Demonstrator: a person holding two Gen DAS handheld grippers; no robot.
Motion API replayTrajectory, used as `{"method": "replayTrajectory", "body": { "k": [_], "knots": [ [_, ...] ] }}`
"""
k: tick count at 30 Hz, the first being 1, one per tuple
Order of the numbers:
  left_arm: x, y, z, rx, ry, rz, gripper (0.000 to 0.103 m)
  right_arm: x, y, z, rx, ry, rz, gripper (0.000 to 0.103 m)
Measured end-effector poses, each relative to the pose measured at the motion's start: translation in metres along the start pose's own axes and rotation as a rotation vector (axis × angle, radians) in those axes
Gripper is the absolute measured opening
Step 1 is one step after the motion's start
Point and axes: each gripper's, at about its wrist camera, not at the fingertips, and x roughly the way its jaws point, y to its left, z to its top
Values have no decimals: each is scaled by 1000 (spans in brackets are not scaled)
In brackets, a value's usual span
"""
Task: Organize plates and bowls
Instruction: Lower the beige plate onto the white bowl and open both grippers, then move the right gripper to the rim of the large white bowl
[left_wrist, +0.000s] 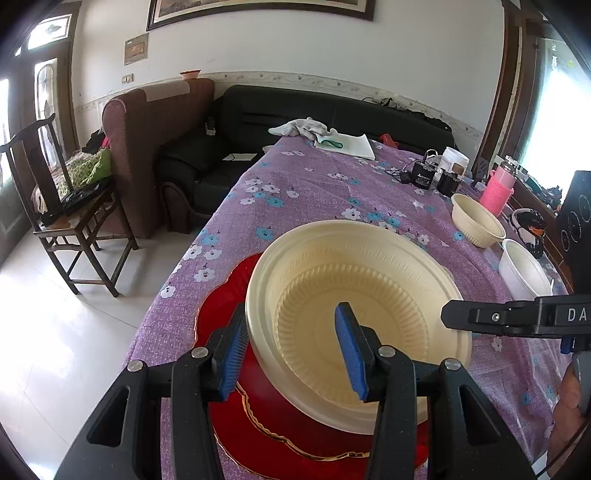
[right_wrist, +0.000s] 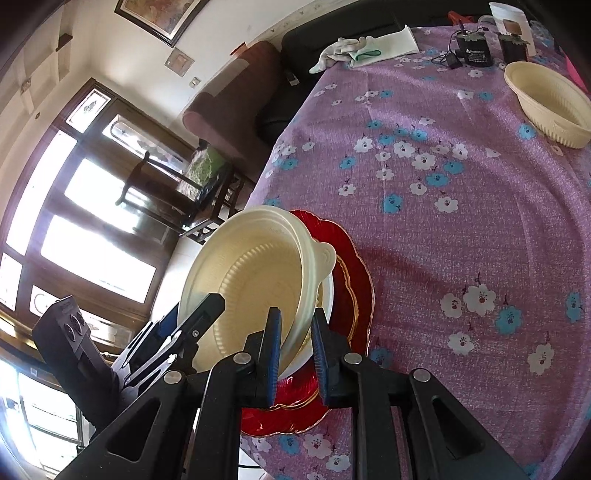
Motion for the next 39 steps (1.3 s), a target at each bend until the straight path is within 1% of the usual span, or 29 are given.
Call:
{"method": "replayTrajectory", "body": {
  "k": [3,7,8,10,13,18,21,26,30,33,35,38,39],
  "knots": [
    [0,1,0,-4,4,-1,45,1,-1,0,-3,0,2,20],
    [-2,1,1,-13,-1,3,49,1,-1,1,-10,0,2,20],
    [-2,2,1,-18,-4,4,53,0,-1,1,-13,-1,4,22],
    [-4,3,1,-25,-8,7,56,-2,1,-1,-28,-7,-3,25],
    [-6,4,1,-32,-14,13,56,-6,3,-3,-48,-22,-5,30],
    [-22,2,-1,-39,-58,24,56,-21,2,-9,-63,-57,15,30],
    [-32,-7,-4,-15,-83,23,60,-35,-5,-16,-68,-93,17,30],
    [-45,-44,-9,80,-136,0,63,-61,-28,-28,-36,-144,23,30],
    [-49,-82,-14,141,-143,-73,66,-80,-50,-36,-6,-184,15,30],
    [-43,-117,-19,193,-124,-138,67,-100,-68,-43,15,-227,9,30],
    [-35,-135,-24,220,-102,-168,67,-117,-80,-49,21,-271,-15,30],
    [-17,-170,-34,275,-45,-233,67,-145,-102,-57,33,-348,-76,30],
    [-13,-179,-38,290,-32,-242,67,-154,-109,-60,42,-370,-97,30]
  ]
}}
